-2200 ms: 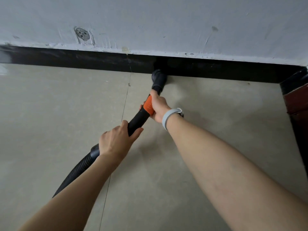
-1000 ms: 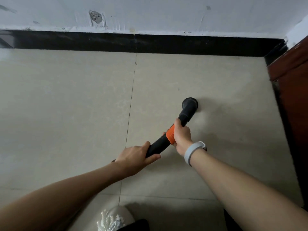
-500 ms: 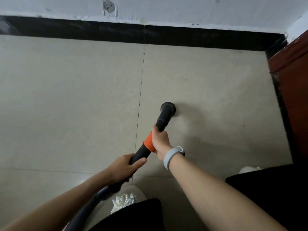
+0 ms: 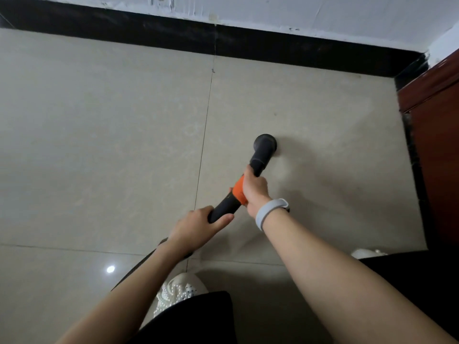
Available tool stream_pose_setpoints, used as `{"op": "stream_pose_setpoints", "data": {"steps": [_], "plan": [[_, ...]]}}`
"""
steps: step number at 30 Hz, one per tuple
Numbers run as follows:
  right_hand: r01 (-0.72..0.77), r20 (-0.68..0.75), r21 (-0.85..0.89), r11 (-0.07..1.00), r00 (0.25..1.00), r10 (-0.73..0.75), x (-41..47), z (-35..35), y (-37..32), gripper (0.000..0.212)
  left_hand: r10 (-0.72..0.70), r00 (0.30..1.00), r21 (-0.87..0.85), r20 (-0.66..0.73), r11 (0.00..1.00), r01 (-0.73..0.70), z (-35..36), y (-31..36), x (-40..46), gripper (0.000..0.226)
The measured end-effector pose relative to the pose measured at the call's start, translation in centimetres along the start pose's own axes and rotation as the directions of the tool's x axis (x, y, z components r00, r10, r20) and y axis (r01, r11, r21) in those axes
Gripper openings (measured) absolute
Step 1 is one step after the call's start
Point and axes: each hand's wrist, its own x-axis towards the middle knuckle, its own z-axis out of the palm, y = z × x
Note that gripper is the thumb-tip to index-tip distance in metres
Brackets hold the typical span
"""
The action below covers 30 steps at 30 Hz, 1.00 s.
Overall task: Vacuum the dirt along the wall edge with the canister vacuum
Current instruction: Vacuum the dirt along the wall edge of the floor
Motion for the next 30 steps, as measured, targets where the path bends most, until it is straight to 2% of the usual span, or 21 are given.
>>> {"op": "stream_pose_setpoints", "data": {"steps": [3, 5, 8, 14, 18, 21, 25, 30], "plan": [[-0.002, -0.075, 0.064, 0.998, 0.997, 0.006, 1.3, -2.3, -1.3, 0.03, 0.08, 0.997, 0.076, 0.013, 0.994, -0.08, 0.6, 2.3, 1.2, 0.04], [0.011, -0.089, 0.01, 1.0, 0.996, -0.01, 1.9, -3.0, -1.5, 0.029, 0.089, 0.996, 0.102, -0.004, 0.991, -0.088, 0.8, 2.8, 1.5, 0.043], [0.042, -0.079, -0.099, 0.994, 0.996, -0.05, 2.1, -1.9, -1.7, 0.04, 0.063, 0.997, 0.093, -0.048, 0.994, -0.058, 0.5, 1.7, 1.1, 0.045], [0.032, 0.146, -0.19, 0.981, 0.989, -0.004, -0.9, 5.2, -0.2, 0.055, -0.126, 0.971, -0.053, -0.203, 0.992, 0.118, -1.4, -4.5, -2.4, 0.048], [0.028, 0.262, -0.267, 0.963, 0.964, 0.045, -3.4, 9.2, 2.5, 0.057, -0.267, 0.888, -0.095, -0.375, 0.964, 0.25, -0.9, -8.4, -5.9, 0.046], [0.022, 0.318, -0.294, 0.956, 0.945, 0.076, -4.3, 10.8, 3.7, 0.057, -0.316, 0.835, -0.142, -0.45, 0.949, 0.283, -0.6, -9.4, -7.1, 0.043], [0.014, 0.279, -0.258, 0.966, 0.958, 0.061, -4.3, 9.8, 4.4, 0.058, -0.272, 0.875, -0.144, -0.401, 0.962, 0.233, -0.3, -9.3, -7.0, 0.044], [-0.095, 0.102, -0.07, 0.993, 0.99, 0.102, -4.8, 7.2, 7.3, 0.056, -0.192, 0.914, 0.085, -0.356, 0.968, 0.236, 0.0, -9.3, -7.1, 0.053]]}}
